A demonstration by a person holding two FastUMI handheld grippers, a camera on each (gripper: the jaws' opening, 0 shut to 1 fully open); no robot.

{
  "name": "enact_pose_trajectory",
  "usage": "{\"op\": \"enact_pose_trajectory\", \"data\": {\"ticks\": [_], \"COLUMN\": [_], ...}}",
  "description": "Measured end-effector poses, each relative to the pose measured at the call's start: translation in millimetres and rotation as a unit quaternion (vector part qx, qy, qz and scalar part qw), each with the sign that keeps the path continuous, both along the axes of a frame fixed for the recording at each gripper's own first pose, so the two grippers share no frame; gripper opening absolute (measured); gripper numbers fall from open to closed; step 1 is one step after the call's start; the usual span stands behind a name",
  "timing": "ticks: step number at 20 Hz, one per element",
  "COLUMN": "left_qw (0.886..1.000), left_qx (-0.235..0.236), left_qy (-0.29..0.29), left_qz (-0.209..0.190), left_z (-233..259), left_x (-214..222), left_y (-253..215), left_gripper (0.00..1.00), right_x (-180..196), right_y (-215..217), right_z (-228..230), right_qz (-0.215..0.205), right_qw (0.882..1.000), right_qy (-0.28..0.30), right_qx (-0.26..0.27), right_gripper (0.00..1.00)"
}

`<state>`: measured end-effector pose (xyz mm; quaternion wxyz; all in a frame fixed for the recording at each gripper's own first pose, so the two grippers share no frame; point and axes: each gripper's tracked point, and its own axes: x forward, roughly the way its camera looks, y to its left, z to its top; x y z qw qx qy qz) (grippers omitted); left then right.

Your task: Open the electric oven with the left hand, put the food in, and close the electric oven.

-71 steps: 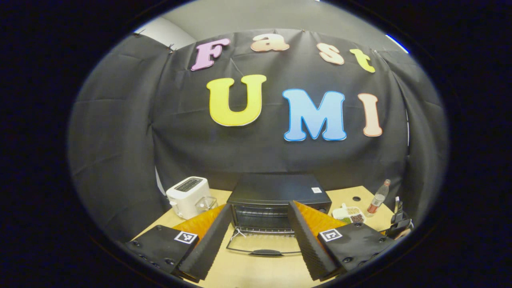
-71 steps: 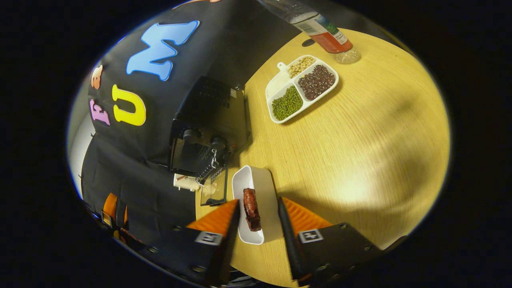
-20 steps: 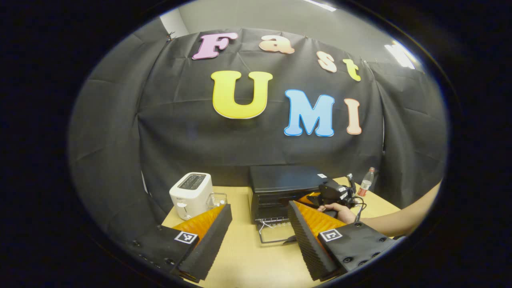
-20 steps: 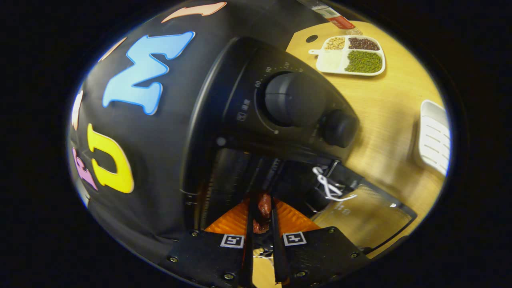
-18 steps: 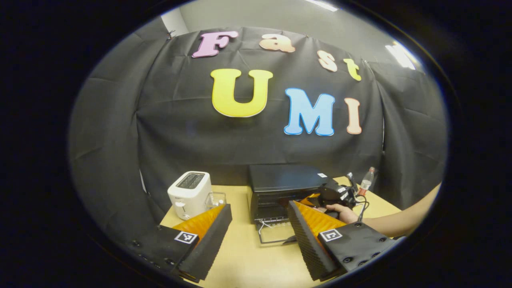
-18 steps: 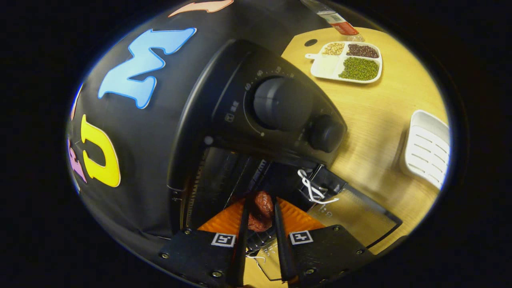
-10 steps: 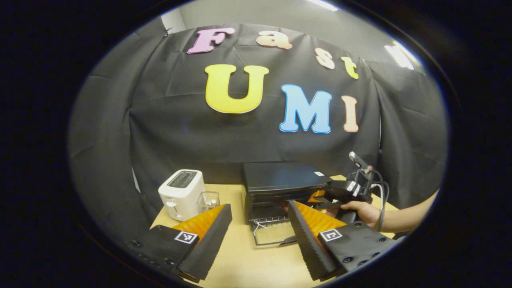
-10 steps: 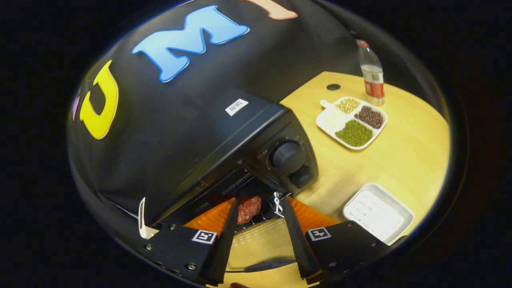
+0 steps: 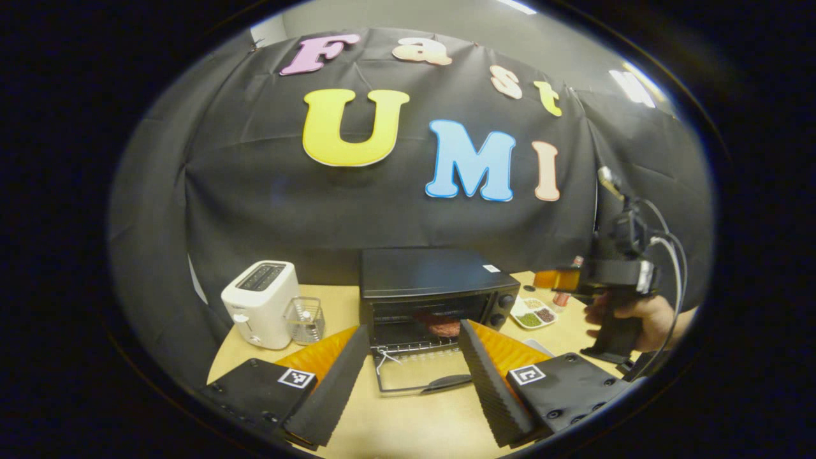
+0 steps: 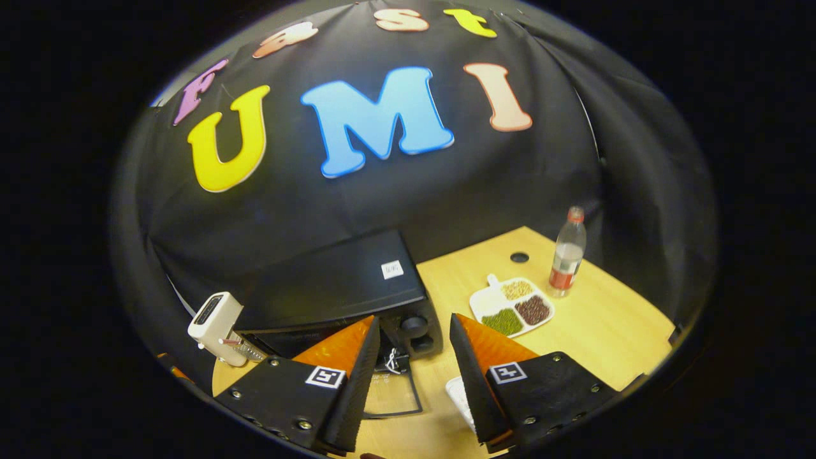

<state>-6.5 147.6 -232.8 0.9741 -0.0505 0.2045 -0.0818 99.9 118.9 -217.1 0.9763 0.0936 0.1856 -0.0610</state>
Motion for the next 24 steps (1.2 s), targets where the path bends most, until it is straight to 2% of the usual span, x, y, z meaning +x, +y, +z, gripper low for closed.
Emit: {"op": "enact_pose_trajectory", "data": {"ticks": [5,6,7,8,9,10,12,14,16,17,18,24], "left_qw": [1.000,1.000,1.000,1.000,1.000,1.000,1.000,1.000,0.999,0.998,0.997,0.985], "left_qx": [-0.006,-0.010,-0.012,-0.011,-0.007,-0.003,0.003,0.011,0.018,0.020,0.020,0.019], "left_qy": [0.017,0.017,0.013,0.009,0.007,0.007,0.009,0.018,0.043,0.059,0.073,0.171], "left_qz": [0.004,0.005,0.006,0.008,0.008,0.007,0.003,-0.001,-0.003,-0.001,0.001,-0.005], "left_z": [-12.2,-11.4,-8.5,-5.5,-5.9,-5.8,-7.6,-14.8,-30.7,-40.3,-49.2,-114.7], "left_x": [8.2,9.6,10.0,10.1,10.9,10.5,9.6,8.1,5.0,3.6,1.1,-13.4], "left_y": [-36.4,-45.4,-52.7,-58.5,-64.9,-70.7,-82.1,-90.9,-98.0,-99.9,-102.4,-111.3], "left_gripper": [0.95,0.91,0.93,0.95,0.95,0.95,0.95,0.99,0.95,0.95,0.99,0.99], "right_x": [-18.9,-22.1,-25.3,-29.1,-31.5,-34.1,-40.4,-42.8,-49.8,-51.0,-51.9,-53.2], "right_y": [-28.9,-34.9,-36.9,-40.0,-45.0,-46.8,-58.0,-70.4,-76.7,-78.1,-80.3,-96.6], "right_z": [103.1,123.3,142.0,159.7,175.3,190.4,209.5,224.7,230.4,231.0,230.4,223.3], "right_qz": [0.017,0.018,0.023,0.024,0.023,0.026,0.020,0.009,0.010,0.014,0.016,0.018], "right_qw": [0.991,0.988,0.984,0.981,0.978,0.977,0.973,0.967,0.964,0.964,0.964,0.969], "right_qy": [-0.115,-0.135,-0.156,-0.174,-0.189,-0.197,-0.216,-0.238,-0.247,-0.248,-0.245,-0.231], "right_qx": [-0.061,-0.072,-0.079,-0.082,-0.080,-0.077,-0.077,-0.089,-0.097,-0.097,-0.098,-0.088], "right_gripper": [0.68,0.68,0.58,0.58,0.68,0.72,0.93,0.97,0.97,0.93,0.97,0.97]}}
